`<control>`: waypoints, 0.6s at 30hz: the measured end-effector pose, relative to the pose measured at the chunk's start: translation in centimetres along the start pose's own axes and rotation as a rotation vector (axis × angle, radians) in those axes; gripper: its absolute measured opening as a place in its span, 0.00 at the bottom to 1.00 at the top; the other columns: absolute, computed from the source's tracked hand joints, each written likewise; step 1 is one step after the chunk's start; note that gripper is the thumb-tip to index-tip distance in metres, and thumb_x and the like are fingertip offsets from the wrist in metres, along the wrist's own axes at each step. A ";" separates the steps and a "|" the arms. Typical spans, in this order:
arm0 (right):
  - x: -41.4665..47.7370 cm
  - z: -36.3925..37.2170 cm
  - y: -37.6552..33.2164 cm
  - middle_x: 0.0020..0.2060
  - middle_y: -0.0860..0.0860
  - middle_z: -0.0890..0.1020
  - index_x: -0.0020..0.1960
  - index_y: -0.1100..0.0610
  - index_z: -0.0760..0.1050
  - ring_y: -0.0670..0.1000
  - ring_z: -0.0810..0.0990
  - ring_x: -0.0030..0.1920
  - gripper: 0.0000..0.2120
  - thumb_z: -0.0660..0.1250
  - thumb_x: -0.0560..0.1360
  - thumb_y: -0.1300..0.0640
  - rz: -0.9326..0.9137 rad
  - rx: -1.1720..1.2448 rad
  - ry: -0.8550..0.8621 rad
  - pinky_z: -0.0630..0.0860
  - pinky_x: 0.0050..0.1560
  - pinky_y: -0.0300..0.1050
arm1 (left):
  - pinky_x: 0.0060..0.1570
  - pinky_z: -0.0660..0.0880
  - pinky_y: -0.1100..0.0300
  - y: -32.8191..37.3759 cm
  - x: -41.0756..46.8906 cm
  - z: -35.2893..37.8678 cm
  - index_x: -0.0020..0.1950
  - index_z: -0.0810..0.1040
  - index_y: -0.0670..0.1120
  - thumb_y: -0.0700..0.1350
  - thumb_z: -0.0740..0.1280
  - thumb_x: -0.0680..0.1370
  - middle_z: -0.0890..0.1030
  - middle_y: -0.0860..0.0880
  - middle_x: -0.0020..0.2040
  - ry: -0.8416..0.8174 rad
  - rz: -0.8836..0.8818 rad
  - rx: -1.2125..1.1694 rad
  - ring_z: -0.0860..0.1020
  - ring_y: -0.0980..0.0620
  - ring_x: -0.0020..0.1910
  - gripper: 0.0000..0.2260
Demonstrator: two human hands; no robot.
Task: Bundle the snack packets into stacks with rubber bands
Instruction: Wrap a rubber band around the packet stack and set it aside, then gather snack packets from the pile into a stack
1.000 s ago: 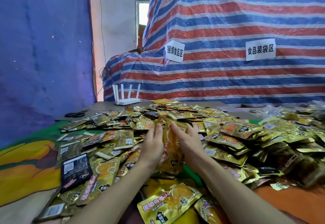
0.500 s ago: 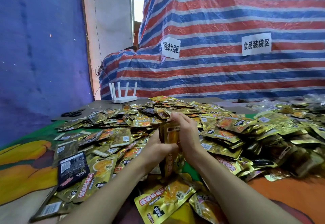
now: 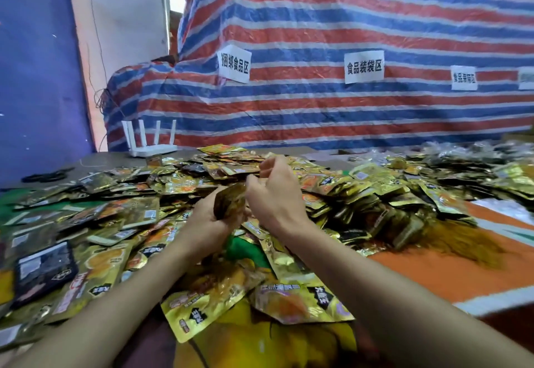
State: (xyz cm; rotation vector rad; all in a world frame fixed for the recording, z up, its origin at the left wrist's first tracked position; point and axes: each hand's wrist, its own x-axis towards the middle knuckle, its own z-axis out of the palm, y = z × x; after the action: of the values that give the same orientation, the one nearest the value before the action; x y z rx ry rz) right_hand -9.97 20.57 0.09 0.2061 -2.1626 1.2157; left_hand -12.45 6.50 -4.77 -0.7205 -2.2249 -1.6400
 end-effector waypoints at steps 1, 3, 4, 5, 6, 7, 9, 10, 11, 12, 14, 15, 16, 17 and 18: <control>-0.3 -1.5 0.6 0.49 0.49 0.77 0.56 0.53 0.71 0.52 0.77 0.51 0.10 0.64 0.77 0.51 -0.002 -0.058 -0.009 0.77 0.54 0.55 | 0.38 0.73 0.67 0.1 0.0 0.2 0.49 0.78 0.53 0.46 0.74 0.73 0.84 0.58 0.39 -0.020 -0.029 0.001 0.80 0.62 0.38 0.08; -0.5 -5.1 1.8 0.42 0.47 0.80 0.50 0.53 0.74 0.51 0.79 0.45 0.07 0.65 0.76 0.50 0.016 -0.196 -0.013 0.78 0.47 0.53 | 0.41 0.73 0.62 0.3 0.0 0.3 0.52 0.77 0.54 0.43 0.73 0.76 0.84 0.54 0.46 -0.029 -0.109 -0.003 0.81 0.56 0.44 0.09; -0.4 -7.2 2.6 0.38 0.47 0.81 0.46 0.54 0.75 0.52 0.80 0.42 0.08 0.65 0.76 0.49 0.056 -0.296 -0.028 0.78 0.44 0.51 | 0.41 0.72 0.61 0.3 0.0 0.3 0.54 0.76 0.53 0.43 0.72 0.78 0.83 0.50 0.48 -0.028 -0.141 -0.016 0.80 0.54 0.44 0.08; -0.1 -9.6 3.3 0.34 0.48 0.81 0.41 0.55 0.76 0.52 0.80 0.38 0.10 0.65 0.75 0.49 0.117 -0.423 -0.066 0.77 0.41 0.49 | 0.40 0.71 0.61 0.4 -0.1 0.4 0.56 0.77 0.49 0.42 0.70 0.79 0.83 0.47 0.50 -0.033 -0.158 -0.032 0.81 0.53 0.44 0.07; 0.2 -12.1 4.1 0.32 0.50 0.80 0.38 0.56 0.75 0.54 0.80 0.36 0.11 0.65 0.74 0.50 0.190 -0.559 -0.135 0.76 0.38 0.47 | 0.41 0.71 0.62 0.5 -0.2 0.5 0.58 0.77 0.44 0.42 0.68 0.79 0.83 0.44 0.50 -0.037 -0.164 -0.045 0.81 0.52 0.46 0.08; 0.5 -14.6 4.9 0.30 0.52 0.79 0.36 0.58 0.74 0.55 0.79 0.34 0.11 0.65 0.73 0.52 0.264 -0.687 -0.218 0.75 0.36 0.46 | 0.43 0.70 0.61 0.7 -0.3 0.5 0.59 0.76 0.40 0.41 0.67 0.80 0.83 0.41 0.51 -0.029 -0.166 -0.052 0.81 0.49 0.50 0.09; 0.8 -18.7 6.4 0.31 0.52 0.78 0.37 0.58 0.72 0.55 0.78 0.33 0.08 0.66 0.72 0.54 0.368 -0.924 -0.314 0.75 0.35 0.45 | 0.46 0.71 0.58 0.9 -0.3 0.3 0.59 0.75 0.37 0.40 0.66 0.80 0.82 0.37 0.52 -0.007 -0.173 -0.058 0.79 0.43 0.54 0.10; 0.6 -20.0 7.3 0.32 0.52 0.78 0.39 0.57 0.72 0.55 0.78 0.35 0.08 0.67 0.73 0.54 0.387 -1.036 -0.311 0.76 0.36 0.44 | 0.47 0.72 0.55 1.0 -0.3 0.3 0.58 0.75 0.37 0.40 0.67 0.80 0.81 0.36 0.52 0.005 -0.178 -0.065 0.79 0.42 0.53 0.10; 0.3 -21.0 8.1 0.35 0.51 0.78 0.42 0.57 0.72 0.55 0.78 0.36 0.07 0.67 0.74 0.54 0.389 -1.125 -0.286 0.75 0.37 0.44 | 0.49 0.74 0.52 1.1 -0.2 0.2 0.57 0.76 0.37 0.40 0.67 0.79 0.81 0.35 0.51 0.011 -0.185 -0.075 0.79 0.40 0.53 0.09; -0.1 -21.6 8.8 0.37 0.51 0.77 0.44 0.56 0.72 0.54 0.77 0.38 0.06 0.67 0.75 0.54 0.387 -1.179 -0.253 0.74 0.39 0.44 | 0.52 0.74 0.49 1.2 -0.2 0.1 0.56 0.76 0.36 0.40 0.67 0.79 0.81 0.35 0.51 0.014 -0.193 -0.080 0.79 0.39 0.53 0.08; -0.8 -22.2 10.4 0.37 0.51 0.75 0.43 0.55 0.71 0.53 0.75 0.36 0.04 0.65 0.75 0.57 0.397 -1.194 -0.193 0.72 0.40 0.45 | 0.54 0.73 0.49 1.2 -0.3 0.1 0.55 0.77 0.36 0.39 0.68 0.79 0.82 0.36 0.50 0.017 -0.208 -0.082 0.79 0.39 0.53 0.08; -1.1 -22.3 11.0 0.36 0.50 0.74 0.41 0.55 0.69 0.53 0.74 0.36 0.05 0.64 0.75 0.59 0.413 -1.182 -0.175 0.71 0.40 0.45 | 0.54 0.73 0.49 1.2 -0.4 0.1 0.55 0.77 0.36 0.39 0.68 0.79 0.82 0.36 0.50 0.018 -0.216 -0.093 0.79 0.39 0.53 0.08; -1.3 -22.4 11.5 0.35 0.49 0.73 0.41 0.55 0.67 0.53 0.73 0.36 0.06 0.64 0.75 0.60 0.431 -1.175 -0.174 0.71 0.40 0.45 | 0.54 0.73 0.49 1.2 -0.4 0.1 0.55 0.77 0.36 0.38 0.68 0.79 0.82 0.36 0.51 0.019 -0.224 -0.106 0.80 0.39 0.53 0.08; -1.5 -22.3 11.9 0.35 0.49 0.72 0.42 0.55 0.66 0.54 0.74 0.38 0.07 0.64 0.74 0.61 0.439 -1.173 -0.184 0.71 0.40 0.45 | 0.54 0.74 0.49 1.2 -0.5 0.0 0.55 0.77 0.37 0.38 0.68 0.78 0.83 0.37 0.50 0.019 -0.228 -0.111 0.80 0.39 0.53 0.08; -1.5 -22.3 12.2 0.35 0.49 0.71 0.43 0.55 0.66 0.55 0.74 0.39 0.06 0.63 0.75 0.61 0.436 -1.173 -0.199 0.70 0.38 0.44 | 0.53 0.74 0.49 1.2 -0.5 0.0 0.55 0.78 0.37 0.38 0.68 0.78 0.83 0.37 0.50 0.018 -0.227 -0.109 0.80 0.40 0.53 0.07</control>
State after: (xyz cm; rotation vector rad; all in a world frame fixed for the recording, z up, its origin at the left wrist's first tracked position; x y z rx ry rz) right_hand -3.82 45.20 -1.33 -0.6884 -2.7962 -0.0590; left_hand -11.40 6.66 -4.05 -0.4900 -2.2896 -1.8784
